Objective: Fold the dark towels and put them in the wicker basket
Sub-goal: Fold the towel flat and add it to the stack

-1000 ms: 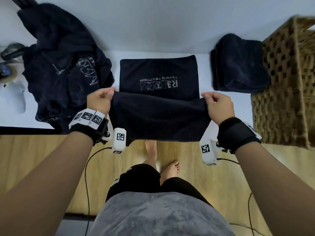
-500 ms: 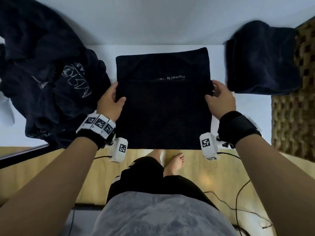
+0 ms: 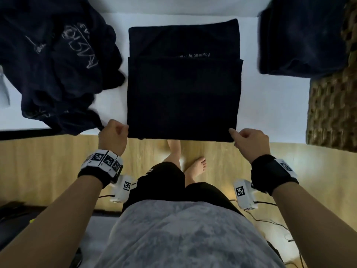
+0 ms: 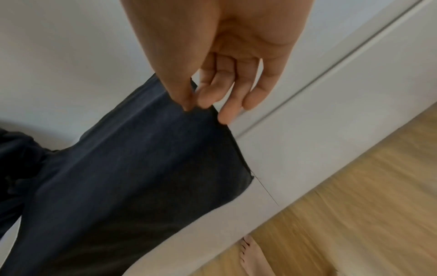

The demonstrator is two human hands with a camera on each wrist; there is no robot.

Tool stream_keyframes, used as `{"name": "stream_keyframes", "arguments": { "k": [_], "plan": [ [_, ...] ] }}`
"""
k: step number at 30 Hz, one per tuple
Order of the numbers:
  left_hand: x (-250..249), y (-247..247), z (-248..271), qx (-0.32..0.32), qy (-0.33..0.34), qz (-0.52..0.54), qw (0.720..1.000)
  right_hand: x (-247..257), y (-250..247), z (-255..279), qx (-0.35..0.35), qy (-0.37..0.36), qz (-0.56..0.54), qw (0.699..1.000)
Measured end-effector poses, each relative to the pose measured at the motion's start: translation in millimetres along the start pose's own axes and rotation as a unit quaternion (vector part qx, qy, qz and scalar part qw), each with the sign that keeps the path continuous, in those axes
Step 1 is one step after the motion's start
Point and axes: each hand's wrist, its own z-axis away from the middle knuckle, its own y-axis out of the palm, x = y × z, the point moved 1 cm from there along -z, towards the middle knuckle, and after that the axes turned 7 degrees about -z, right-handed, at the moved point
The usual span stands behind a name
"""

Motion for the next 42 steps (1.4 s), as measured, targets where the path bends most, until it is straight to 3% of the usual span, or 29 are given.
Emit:
{"name": "stream_keyframes", "arguments": {
  "k": [3, 5, 7, 10, 12, 16, 18, 23, 27, 29, 31, 34, 37, 39, 42],
  "plan": [
    [17.1, 14.6, 16.9, 0.003, -0.062, -0.048, 0.997, -18.2, 4.7, 12.6, 0.071, 0.039, 0.016, 0.997],
    [22.4, 25.1, 25.6, 0.025, -0.094, -0.023, 0.995, -30.4, 11.1, 17.1, 0.117, 0.054, 0.018, 0.991],
    [21.8, 35.1, 31.8, 0.071, -0.123, 0.093, 0.986, -39.3, 18.6, 20.5, 0.164, 0.063, -0.011, 0.984],
    [16.1, 42.7, 39.2, 0.135, -0.150, 0.265, 0.943, -43.3, 28.2, 26.1, 0.185, 0.058, -0.116, 0.974],
    [11.5, 43.3, 41.5, 0.141, -0.153, 0.295, 0.933, -41.1, 33.0, 26.6, 0.183, 0.038, -0.136, 0.973],
    [5.4, 40.0, 35.3, 0.110, -0.088, 0.160, 0.977, -25.8, 38.4, 27.8, 0.150, -0.029, -0.128, 0.980],
    [3.1, 33.4, 34.4, 0.109, -0.074, 0.113, 0.985, -19.7, 38.2, 27.9, 0.139, -0.048, -0.121, 0.982],
    [2.3, 14.4, 41.8, 0.079, -0.083, 0.123, 0.986, -13.5, 28.0, 29.9, 0.107, 0.025, -0.179, 0.978],
    [-1.9, -5.8, 47.3, 0.009, -0.109, 0.236, 0.966, -8.8, 5.5, 33.4, 0.024, -0.023, -0.145, 0.989],
    [-6.2, -17.3, 46.9, -0.042, -0.060, 0.217, 0.973, -5.7, -6.5, 35.7, -0.009, -0.059, -0.140, 0.988],
    [-14.8, -27.6, 48.2, -0.065, -0.003, 0.220, 0.973, 0.5, -15.9, 37.4, 0.006, -0.087, -0.173, 0.981],
    [-28.4, -38.2, 47.1, -0.022, -0.002, 0.299, 0.954, 14.5, -28.3, 37.8, 0.059, -0.071, -0.283, 0.955],
    [-40.8, -48.5, 43.4, 0.085, -0.066, 0.444, 0.890, 25.0, -37.7, 33.6, 0.125, -0.006, -0.412, 0.903],
    [-45.4, -55.5, 39.4, 0.119, -0.070, 0.493, 0.859, 29.8, -44.1, 26.3, 0.147, 0.012, -0.446, 0.883],
    [-50.1, -63.6, 29.9, 0.114, -0.044, 0.479, 0.870, 40.6, -51.6, 14.9, 0.133, -0.007, -0.426, 0.895]
  ]
}}
